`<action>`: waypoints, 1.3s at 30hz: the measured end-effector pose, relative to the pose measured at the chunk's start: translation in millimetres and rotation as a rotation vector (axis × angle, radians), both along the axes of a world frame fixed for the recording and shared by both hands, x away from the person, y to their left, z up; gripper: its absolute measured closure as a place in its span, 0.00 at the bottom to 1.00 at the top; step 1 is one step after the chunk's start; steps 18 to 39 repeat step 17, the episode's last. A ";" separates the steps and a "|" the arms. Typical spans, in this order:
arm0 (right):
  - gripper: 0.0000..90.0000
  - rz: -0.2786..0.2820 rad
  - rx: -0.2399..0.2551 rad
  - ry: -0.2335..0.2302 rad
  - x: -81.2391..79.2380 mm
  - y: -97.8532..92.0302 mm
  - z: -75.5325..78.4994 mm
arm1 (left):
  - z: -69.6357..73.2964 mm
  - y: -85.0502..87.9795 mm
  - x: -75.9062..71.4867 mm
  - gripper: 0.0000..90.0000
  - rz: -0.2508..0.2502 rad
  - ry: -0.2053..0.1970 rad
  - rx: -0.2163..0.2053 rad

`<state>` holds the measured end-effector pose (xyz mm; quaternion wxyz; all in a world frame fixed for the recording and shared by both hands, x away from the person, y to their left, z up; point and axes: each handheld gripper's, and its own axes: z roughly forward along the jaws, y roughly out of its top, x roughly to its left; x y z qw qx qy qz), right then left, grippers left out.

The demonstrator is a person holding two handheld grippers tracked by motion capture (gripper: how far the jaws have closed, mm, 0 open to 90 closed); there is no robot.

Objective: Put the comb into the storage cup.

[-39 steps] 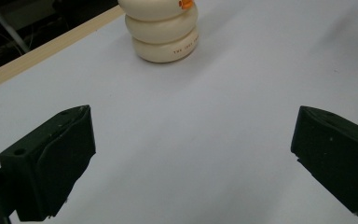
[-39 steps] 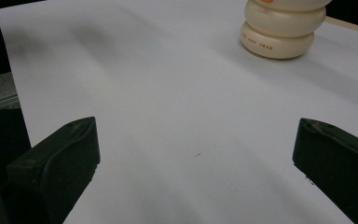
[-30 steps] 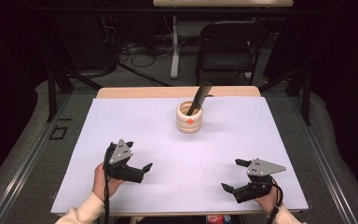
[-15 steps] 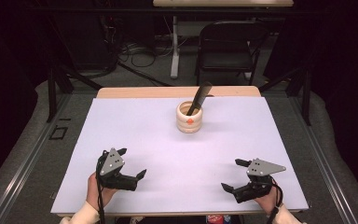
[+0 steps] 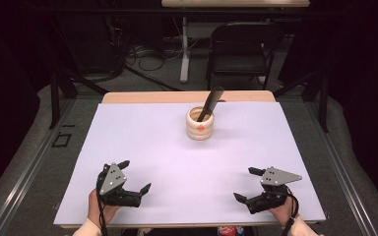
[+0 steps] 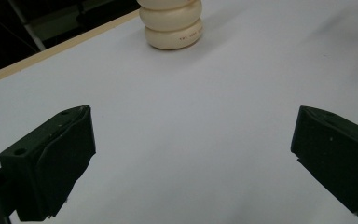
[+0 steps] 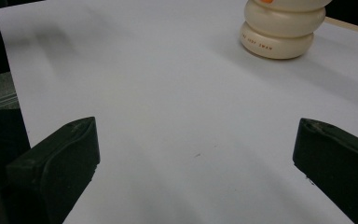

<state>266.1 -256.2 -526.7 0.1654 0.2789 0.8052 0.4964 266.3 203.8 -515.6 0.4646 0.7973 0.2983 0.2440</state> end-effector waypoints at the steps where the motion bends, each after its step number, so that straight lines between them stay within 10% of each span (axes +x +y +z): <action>1: 0.00 0.000 0.000 0.000 0.0 0.0 0.0 | -0.2 0.8 -1.6 0.00 0.001 -0.006 0.007; 39: 0.00 0.009 0.001 0.004 0.8 -0.3 -0.8 | -11.3 5.0 -2.2 0.00 0.005 0.032 0.025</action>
